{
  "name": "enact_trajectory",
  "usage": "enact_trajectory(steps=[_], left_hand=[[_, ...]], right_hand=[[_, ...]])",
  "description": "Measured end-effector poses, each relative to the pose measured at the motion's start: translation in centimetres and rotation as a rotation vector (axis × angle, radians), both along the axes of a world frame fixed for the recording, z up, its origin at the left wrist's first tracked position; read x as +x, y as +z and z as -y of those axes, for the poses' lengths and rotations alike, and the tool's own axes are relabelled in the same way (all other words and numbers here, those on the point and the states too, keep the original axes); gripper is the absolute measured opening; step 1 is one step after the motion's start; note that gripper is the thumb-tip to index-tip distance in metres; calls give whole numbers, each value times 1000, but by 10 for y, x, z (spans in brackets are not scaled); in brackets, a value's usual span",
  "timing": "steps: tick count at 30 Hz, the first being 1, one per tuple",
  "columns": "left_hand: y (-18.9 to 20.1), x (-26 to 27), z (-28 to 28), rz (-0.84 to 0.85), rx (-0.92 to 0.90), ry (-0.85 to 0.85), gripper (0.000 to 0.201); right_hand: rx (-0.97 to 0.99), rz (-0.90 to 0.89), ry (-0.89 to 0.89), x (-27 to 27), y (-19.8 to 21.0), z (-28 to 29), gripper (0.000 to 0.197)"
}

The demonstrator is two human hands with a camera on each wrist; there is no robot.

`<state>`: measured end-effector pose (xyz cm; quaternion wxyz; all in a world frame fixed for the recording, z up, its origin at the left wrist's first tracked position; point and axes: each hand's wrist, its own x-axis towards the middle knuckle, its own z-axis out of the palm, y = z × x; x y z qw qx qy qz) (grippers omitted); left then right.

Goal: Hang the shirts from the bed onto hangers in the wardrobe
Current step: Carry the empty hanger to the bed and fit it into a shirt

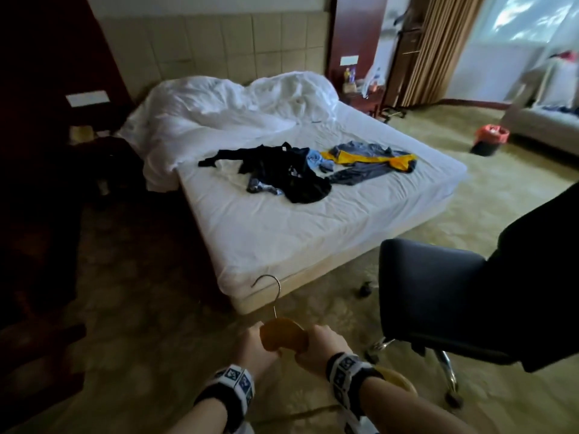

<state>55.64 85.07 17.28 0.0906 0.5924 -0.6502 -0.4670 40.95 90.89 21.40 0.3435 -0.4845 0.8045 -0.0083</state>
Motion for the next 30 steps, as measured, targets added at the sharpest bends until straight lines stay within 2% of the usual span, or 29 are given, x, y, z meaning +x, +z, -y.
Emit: enact_trajectory(steps=[6, 11, 13, 17, 20, 24, 30], left_hand=[[1, -53, 80, 75, -31, -205, 37], [-5, -123, 141, 82, -28, -331, 25], [-8, -155, 166, 114, -39, -347, 25], [-14, -226, 228, 133, -73, -350, 42], [-11, -275, 276, 160, -82, -364, 36], [-8, -333, 331, 167, -85, -368, 42], [-18, -397, 395, 188, -31, -353, 29]], right_hand=[[18, 1, -124, -43, -5, 55, 11], [29, 21, -207, -105, -16, 106, 21], [25, 30, -227, -138, -21, 129, 25], [-8, 64, -256, -209, -31, 190, 24], [-2, 108, -268, -260, -34, 236, 24], [7, 128, -243, -322, -34, 293, 29], [63, 148, -219, -390, -47, 361, 27]])
